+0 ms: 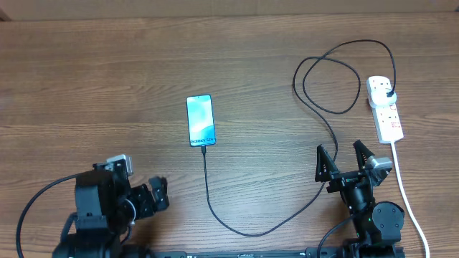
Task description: Plug charger to phone and switch on socket
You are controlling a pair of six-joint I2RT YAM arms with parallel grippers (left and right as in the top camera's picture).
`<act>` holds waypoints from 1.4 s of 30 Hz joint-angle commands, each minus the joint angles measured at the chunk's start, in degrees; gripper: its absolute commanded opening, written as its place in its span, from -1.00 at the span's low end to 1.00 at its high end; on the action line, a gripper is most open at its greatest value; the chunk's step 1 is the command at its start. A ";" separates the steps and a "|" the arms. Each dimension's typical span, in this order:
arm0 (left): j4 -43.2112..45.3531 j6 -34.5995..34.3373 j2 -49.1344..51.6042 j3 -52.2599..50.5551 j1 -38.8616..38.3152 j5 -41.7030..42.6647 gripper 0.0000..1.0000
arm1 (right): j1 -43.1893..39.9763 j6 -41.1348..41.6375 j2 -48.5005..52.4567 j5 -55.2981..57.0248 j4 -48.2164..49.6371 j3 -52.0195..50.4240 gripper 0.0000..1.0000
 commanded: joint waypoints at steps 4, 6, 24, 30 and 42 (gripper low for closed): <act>20.31 2.32 -8.22 -11.89 0.20 -0.09 0.99 | -0.24 -0.09 -0.46 0.55 0.20 -0.61 1.00; 28.06 3.45 -10.82 -16.44 0.17 -0.11 0.99 | -0.24 -0.09 -0.46 0.55 0.20 -0.61 1.00; 58.75 22.93 -28.41 -37.86 -0.52 -4.24 0.99 | -0.24 -0.09 -0.46 0.55 0.20 -0.61 1.00; 58.71 26.23 -29.38 -38.99 -0.57 -4.24 0.99 | -0.24 -0.09 -0.46 0.55 0.20 -0.61 1.00; 60.02 27.21 -32.30 -42.42 -0.59 -4.26 0.99 | -0.24 -0.09 -0.46 0.55 0.20 -0.61 1.00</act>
